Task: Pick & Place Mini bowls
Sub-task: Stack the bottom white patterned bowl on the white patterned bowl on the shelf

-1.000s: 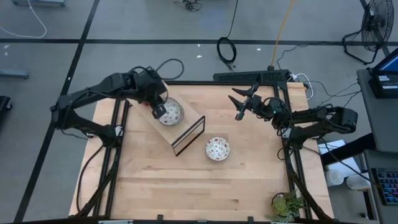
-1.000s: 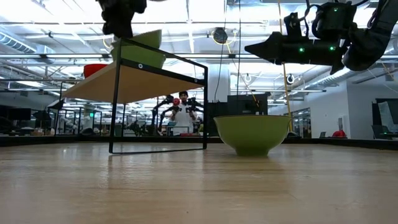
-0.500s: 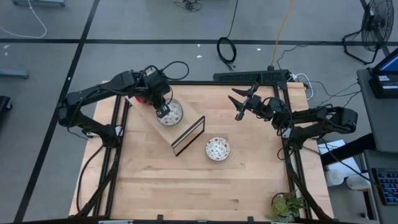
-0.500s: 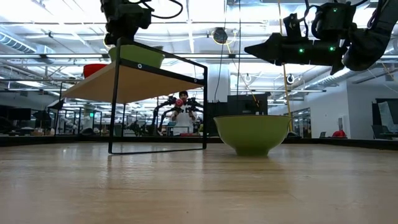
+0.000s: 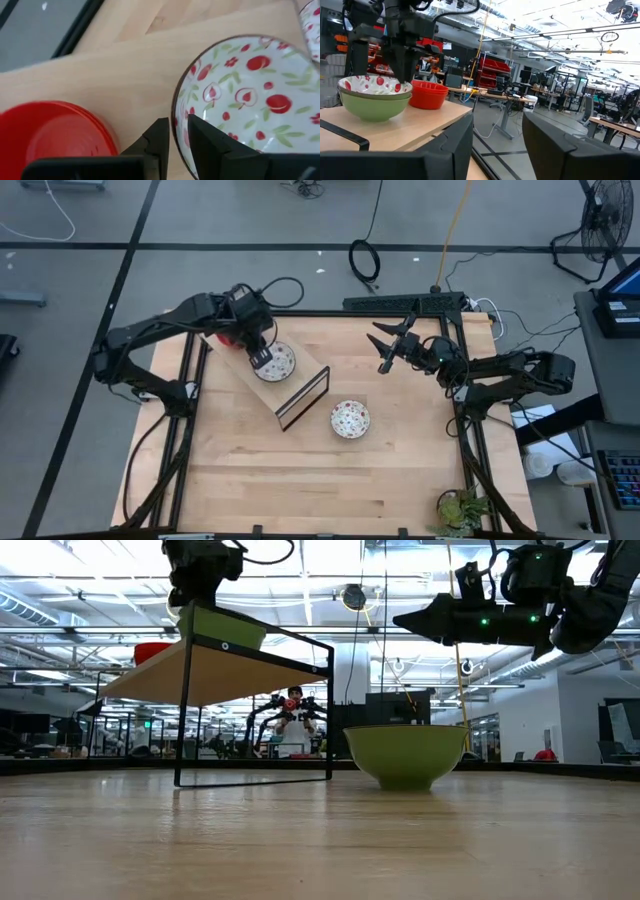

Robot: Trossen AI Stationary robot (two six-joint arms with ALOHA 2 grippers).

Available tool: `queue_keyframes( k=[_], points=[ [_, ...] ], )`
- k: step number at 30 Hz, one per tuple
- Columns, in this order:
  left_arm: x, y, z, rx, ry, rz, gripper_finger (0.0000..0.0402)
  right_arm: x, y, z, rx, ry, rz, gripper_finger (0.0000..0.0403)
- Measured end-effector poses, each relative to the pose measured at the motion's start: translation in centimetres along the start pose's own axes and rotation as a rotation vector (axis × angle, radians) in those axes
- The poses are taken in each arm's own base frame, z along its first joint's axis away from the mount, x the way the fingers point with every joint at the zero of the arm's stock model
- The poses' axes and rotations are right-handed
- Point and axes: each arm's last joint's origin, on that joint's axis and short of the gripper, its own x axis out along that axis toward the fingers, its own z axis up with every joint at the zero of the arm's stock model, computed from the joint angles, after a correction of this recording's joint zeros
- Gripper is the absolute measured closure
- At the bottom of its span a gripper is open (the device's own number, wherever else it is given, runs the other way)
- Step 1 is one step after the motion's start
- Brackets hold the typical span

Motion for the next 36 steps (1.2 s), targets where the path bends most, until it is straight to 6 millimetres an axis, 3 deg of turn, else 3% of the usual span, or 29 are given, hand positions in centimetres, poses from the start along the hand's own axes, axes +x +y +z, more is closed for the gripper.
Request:
queue_keyframes(
  k=[8, 19, 27, 36],
  points=[
    [-1.7, 0.0, 0.9, 0.010, -0.073, -0.004, 0.0326, 0.0, 0.0, 0.0, 0.000, 0.003, 0.001, 0.0248],
    [-1.3, -1.1, 0.3, 0.104, -0.028, -0.085, 0.0325, 0.0, 0.1, -0.3, -0.002, 0.031, 0.006, 0.0248],
    [0.8, -2.3, -0.3, 0.153, -0.018, -0.142, 0.0325, 0.0, 0.1, -0.3, -0.001, 0.031, 0.006, 0.0248],
    [3.6, -2.3, -1.6, 0.107, 0.060, -0.131, 0.0325, 0.0, 0.1, -0.3, 0.000, 0.030, 0.007, 0.0248]
  ],
)
